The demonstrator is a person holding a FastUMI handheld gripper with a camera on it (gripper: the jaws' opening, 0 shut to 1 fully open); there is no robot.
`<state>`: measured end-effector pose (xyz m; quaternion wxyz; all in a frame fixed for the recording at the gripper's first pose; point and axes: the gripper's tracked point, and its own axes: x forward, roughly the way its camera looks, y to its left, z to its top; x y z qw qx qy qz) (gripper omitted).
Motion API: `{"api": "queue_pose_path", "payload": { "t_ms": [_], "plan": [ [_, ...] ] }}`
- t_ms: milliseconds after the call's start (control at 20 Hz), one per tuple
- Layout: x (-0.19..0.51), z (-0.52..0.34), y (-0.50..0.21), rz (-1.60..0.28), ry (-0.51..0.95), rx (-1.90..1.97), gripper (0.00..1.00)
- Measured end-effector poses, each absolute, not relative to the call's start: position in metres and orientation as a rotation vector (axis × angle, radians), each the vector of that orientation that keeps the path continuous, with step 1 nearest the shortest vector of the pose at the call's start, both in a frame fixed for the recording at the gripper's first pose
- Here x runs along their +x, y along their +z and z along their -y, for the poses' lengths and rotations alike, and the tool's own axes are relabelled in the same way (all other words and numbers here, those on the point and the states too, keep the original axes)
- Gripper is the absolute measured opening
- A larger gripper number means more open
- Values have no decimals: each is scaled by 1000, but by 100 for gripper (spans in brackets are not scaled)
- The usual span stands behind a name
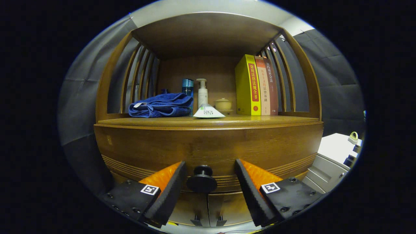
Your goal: Pull open the drawer, take out the items inside it, and place them on the countertop above the cabinet.
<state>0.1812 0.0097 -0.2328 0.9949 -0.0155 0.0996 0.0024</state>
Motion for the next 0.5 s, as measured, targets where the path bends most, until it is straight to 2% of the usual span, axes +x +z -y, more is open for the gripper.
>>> {"api": "queue_pose_path", "payload": {
  "t_ms": [500],
  "plan": [
    [105, -14, -154, -127, -5, 31, 99]
  ]
}}
